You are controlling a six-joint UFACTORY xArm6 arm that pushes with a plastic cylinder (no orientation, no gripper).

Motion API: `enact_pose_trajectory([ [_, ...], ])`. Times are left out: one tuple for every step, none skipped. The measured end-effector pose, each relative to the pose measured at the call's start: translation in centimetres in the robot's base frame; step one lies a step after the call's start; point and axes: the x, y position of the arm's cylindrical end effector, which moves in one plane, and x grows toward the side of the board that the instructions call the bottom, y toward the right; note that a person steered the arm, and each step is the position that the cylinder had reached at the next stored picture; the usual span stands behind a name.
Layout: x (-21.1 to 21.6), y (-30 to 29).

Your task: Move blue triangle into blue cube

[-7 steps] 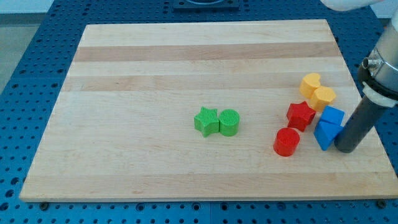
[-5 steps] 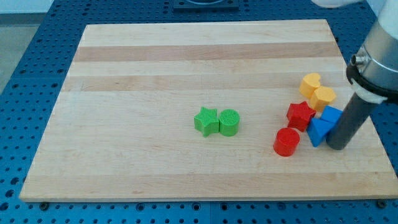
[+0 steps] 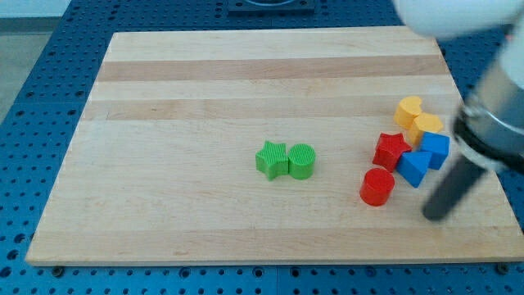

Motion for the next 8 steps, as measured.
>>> enact_pose_trajectory([
  [-5.0, -2.1],
  [-5.1, -2.1],
  [-5.2, -2.1],
  [-5.4, -1.0],
  [-5.5, 0.1],
  [-5.5, 0.1],
  [-5.6, 0.7],
  [-7.0, 1.1],
])
